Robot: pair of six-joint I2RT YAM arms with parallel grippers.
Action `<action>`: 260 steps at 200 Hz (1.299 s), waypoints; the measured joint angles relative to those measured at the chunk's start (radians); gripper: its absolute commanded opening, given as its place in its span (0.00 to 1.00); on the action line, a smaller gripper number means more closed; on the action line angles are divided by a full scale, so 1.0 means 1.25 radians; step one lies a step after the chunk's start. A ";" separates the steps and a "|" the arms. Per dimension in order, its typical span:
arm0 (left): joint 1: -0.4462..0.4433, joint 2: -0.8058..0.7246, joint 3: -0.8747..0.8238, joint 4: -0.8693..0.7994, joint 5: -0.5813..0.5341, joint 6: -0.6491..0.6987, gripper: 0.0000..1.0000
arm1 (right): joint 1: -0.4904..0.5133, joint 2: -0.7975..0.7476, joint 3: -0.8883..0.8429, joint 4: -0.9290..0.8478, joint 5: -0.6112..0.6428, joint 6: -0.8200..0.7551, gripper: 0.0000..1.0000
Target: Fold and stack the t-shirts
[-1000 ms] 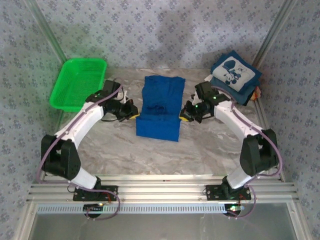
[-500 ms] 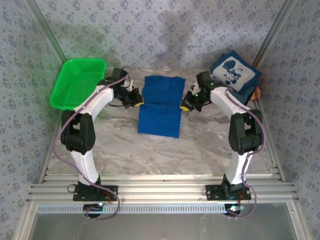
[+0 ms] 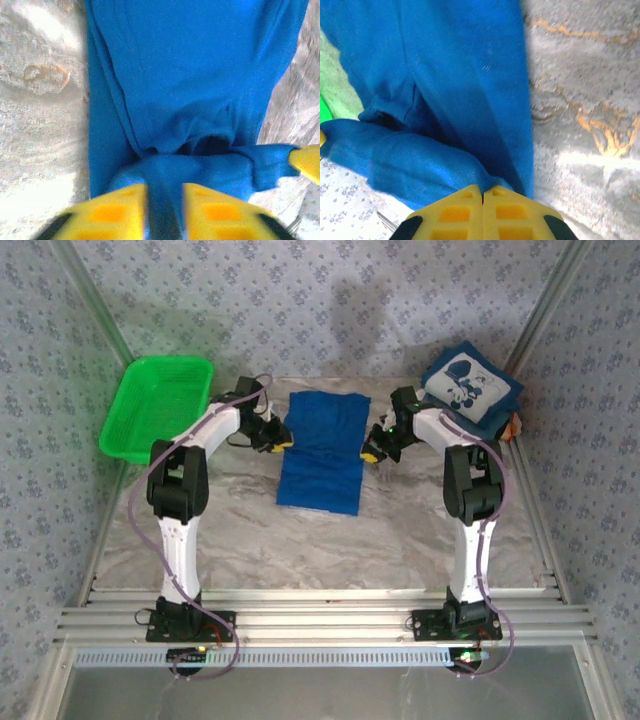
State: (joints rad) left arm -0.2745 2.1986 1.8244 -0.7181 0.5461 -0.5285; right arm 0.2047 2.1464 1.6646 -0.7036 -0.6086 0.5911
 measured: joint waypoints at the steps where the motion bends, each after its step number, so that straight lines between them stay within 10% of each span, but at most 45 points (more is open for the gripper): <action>1: 0.000 0.003 0.005 -0.001 0.000 0.001 0.45 | -0.001 0.003 0.003 0.000 -0.002 0.004 0.29; 24: 0.007 0.069 0.125 -0.018 0.013 -0.030 0.57 | -0.025 0.056 0.069 0.015 -0.020 0.021 0.48; 95: 0.051 0.134 0.613 -0.112 0.055 -0.092 0.62 | -0.129 -0.062 0.192 0.079 -0.051 0.077 0.41; 134: 0.015 -0.114 0.212 -0.092 0.045 -0.051 0.34 | -0.052 -0.294 -0.104 0.138 -0.060 0.076 0.09; 178: -0.038 -0.252 -0.256 0.039 0.066 -0.088 0.11 | 0.074 -0.283 -0.334 0.248 -0.064 0.125 0.02; 260: -0.039 -0.061 -0.172 0.117 0.068 -0.087 0.11 | 0.095 -0.044 -0.214 0.346 -0.048 0.148 0.00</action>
State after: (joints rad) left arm -0.3237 2.1227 1.6089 -0.5713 0.6308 -0.6376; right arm 0.3233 2.0918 1.3975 -0.2710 -0.6689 0.7765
